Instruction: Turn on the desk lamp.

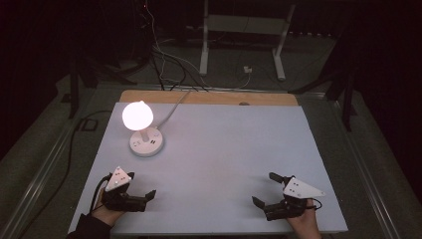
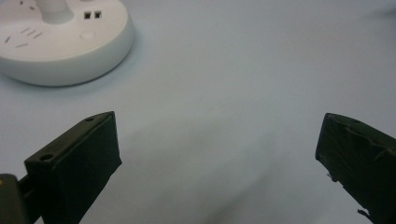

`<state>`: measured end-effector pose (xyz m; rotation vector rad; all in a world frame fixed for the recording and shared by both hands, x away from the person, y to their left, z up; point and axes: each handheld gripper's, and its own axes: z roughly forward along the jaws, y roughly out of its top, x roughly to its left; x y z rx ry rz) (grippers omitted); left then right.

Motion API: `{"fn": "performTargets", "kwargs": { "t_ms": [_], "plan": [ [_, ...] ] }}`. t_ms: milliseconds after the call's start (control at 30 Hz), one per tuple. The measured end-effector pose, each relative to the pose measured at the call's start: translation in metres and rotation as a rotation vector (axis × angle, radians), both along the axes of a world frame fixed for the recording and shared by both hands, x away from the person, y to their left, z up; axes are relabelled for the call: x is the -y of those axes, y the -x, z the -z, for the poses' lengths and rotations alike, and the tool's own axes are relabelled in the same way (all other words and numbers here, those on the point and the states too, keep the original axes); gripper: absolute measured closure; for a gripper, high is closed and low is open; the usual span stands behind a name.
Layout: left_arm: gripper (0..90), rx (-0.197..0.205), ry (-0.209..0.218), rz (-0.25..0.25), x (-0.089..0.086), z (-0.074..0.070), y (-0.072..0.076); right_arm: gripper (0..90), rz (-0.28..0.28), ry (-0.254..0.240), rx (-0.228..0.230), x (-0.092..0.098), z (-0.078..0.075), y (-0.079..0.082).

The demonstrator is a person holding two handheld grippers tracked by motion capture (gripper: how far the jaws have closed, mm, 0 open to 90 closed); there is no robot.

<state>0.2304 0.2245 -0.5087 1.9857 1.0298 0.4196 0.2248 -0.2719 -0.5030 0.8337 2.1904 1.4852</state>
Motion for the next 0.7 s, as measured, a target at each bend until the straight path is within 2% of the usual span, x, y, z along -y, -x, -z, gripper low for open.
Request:
{"fn": "performTargets", "kwargs": {
  "t_ms": [67,200,500,567,700],
  "plan": [
    [0.4,-0.001,-0.016,0.001,-0.0008,0.0025,0.0001,0.0,-0.001,0.001,-0.001,-0.0003,0.0005,-0.0002],
    [0.4,-0.011,0.014,0.011,-0.0023,0.0049,-0.0015,0.0,-0.005,0.003,-0.003,-0.0008,0.0007,-0.0005],
    [0.4,-0.012,0.03,0.051,0.0002,0.0051,-0.0025,0.0,-0.01,0.009,-0.011,-0.0024,0.0019,-0.0011],
    [0.4,-0.01,0.045,0.059,0.0006,0.0044,-0.0024,0.0,-0.011,0.011,-0.011,-0.0027,0.0021,-0.0013],
    [0.4,-0.024,0.023,0.057,0.0022,0.0055,-0.0029,0.0,-0.011,0.011,-0.012,-0.0027,0.0025,-0.0017]
  ]
}}
